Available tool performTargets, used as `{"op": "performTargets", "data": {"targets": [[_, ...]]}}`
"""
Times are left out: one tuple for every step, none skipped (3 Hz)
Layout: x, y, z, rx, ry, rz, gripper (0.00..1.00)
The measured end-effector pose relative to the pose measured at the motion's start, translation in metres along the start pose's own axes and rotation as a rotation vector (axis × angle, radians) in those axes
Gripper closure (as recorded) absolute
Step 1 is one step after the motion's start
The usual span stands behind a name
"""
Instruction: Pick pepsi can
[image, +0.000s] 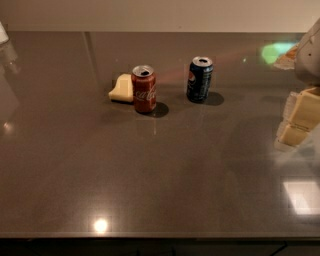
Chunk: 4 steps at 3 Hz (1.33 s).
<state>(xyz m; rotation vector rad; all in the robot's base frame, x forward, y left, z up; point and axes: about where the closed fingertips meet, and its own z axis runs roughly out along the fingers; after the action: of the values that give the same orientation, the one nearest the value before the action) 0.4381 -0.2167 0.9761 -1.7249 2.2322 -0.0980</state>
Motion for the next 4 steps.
{"op": "performTargets", "data": {"targets": [[0.000, 0.000, 0.000, 0.000, 0.000, 0.000, 0.00], [-0.003, -0.014, 0.003, 0.024, -0.035, 0.011, 0.00], [-0.007, -0.040, 0.016, 0.047, -0.072, 0.019, 0.00], [-0.015, -0.070, 0.031, 0.061, -0.115, 0.031, 0.00]]}}
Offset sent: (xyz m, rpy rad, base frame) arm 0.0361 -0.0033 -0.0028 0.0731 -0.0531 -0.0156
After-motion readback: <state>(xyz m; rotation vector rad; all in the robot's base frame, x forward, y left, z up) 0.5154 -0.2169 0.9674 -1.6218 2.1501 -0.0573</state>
